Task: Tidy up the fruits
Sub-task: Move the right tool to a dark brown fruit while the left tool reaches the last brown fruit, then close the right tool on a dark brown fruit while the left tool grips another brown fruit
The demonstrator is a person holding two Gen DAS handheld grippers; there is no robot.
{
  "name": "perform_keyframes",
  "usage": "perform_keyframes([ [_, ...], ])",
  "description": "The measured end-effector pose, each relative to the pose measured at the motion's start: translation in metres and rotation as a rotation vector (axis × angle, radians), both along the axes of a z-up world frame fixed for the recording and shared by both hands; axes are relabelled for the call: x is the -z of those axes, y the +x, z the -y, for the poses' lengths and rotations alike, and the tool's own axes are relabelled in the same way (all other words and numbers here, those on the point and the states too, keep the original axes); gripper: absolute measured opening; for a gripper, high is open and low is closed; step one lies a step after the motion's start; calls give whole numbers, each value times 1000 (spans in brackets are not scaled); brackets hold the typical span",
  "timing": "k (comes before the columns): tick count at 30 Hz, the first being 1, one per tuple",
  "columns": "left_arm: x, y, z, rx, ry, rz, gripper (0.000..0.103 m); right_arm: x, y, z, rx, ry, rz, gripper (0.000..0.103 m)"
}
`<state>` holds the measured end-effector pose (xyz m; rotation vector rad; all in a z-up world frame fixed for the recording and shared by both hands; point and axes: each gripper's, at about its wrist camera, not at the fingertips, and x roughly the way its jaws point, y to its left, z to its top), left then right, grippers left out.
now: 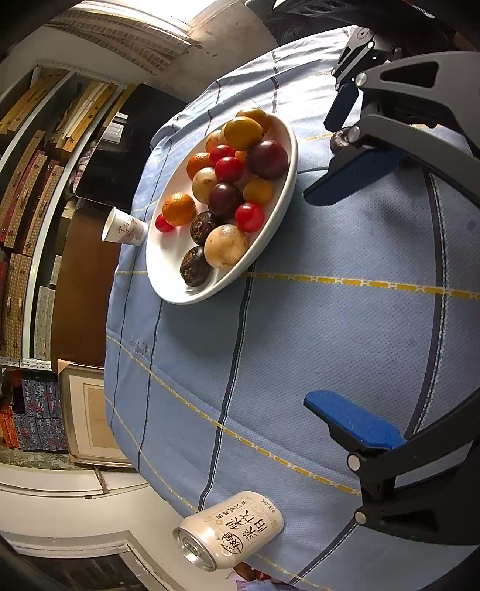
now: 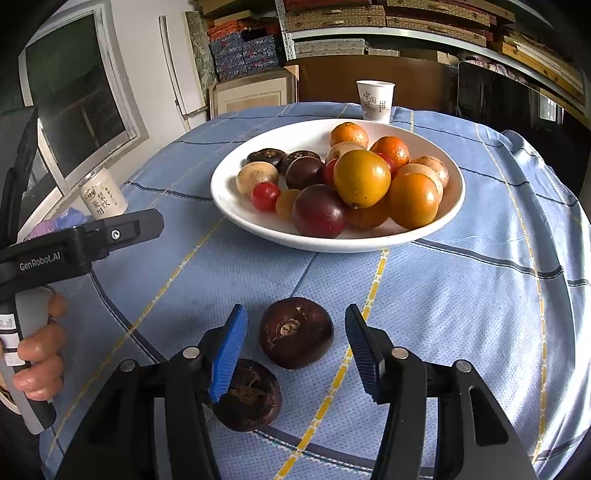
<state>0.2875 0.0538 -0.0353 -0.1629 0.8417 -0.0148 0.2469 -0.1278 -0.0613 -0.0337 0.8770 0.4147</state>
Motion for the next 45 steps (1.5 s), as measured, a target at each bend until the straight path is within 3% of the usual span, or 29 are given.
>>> perform_keyframes([
  [11,0,-2,3,-3,22,5,98,7,2,-5,3,-39,-19,56],
  [15,-1,-2,5,3,39,9,98,7,2,-6,6,-49,-18,43],
  [26,2,-1,8,25,43,-3,98,5,12,33,116,84,-80,43],
  [32,5,-11,41,239,49,-5,98,-1,5,60,181,79,-43,43],
  [37,9,-35,90,444,193,48,98,-1,0,77,228,92,-46,43],
  [43,17,-52,119,576,223,51,98,0,2,76,223,101,-63,43],
  [45,19,-54,122,589,227,50,93,0,1,74,217,93,-62,43],
])
